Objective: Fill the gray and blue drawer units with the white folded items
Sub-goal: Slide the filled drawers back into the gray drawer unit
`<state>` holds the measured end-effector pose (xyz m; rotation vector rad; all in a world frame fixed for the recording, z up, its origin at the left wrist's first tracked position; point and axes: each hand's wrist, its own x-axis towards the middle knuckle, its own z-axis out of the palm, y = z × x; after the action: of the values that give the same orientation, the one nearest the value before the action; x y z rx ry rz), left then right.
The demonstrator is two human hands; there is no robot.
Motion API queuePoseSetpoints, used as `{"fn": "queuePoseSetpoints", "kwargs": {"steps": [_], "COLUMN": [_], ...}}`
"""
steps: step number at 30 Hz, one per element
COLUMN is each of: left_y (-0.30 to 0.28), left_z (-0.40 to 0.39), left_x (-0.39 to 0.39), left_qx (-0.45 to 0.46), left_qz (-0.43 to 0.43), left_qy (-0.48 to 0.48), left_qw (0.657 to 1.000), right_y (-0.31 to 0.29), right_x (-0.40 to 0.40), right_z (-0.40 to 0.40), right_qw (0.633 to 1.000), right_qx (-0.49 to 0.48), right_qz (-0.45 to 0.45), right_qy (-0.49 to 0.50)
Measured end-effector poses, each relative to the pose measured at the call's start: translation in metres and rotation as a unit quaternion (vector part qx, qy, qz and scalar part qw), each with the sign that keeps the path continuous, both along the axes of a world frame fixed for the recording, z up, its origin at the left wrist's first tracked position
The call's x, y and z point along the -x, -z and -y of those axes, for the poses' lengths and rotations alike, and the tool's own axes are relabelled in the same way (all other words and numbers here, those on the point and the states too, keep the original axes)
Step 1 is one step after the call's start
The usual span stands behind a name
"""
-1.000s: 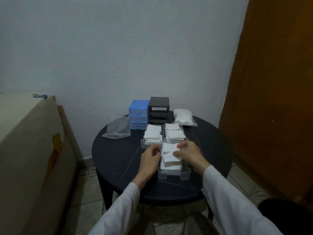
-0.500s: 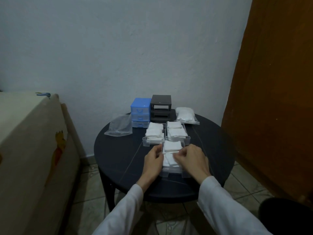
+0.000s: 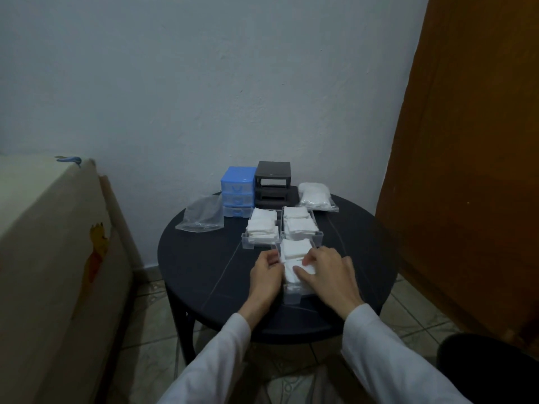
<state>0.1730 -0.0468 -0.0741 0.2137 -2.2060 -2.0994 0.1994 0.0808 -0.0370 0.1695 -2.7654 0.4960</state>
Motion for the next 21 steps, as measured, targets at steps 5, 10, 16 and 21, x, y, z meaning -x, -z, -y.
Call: {"fn": "queuePoseSetpoints", "kwargs": {"steps": [5,10,16,21], "left_y": [-0.006,-0.007,-0.031,-0.066], "left_z": [-0.006,0.014,0.036,0.043], "left_x": [0.001,0.011,0.029,0.057], "left_qx": [-0.079,-0.026,0.051,0.136], "left_qz": [0.057,0.049,-0.035,-0.112], "left_qy": [-0.005,-0.045,-0.048,-0.049], "left_qw": [0.995,0.997,0.997,0.983], "right_y": [-0.004,0.000,-0.006,-0.033], "right_x": [-0.004,0.000,0.007,0.014], "right_z": [-0.007,0.004,0.007,-0.008], "right_qw": [0.998,0.978,0.978,0.974], "right_qx": [0.039,0.016,-0.016,-0.058], "right_qz": [0.050,0.207,0.208,0.218], "right_qy": [0.029,0.011,0.018,-0.014]}}
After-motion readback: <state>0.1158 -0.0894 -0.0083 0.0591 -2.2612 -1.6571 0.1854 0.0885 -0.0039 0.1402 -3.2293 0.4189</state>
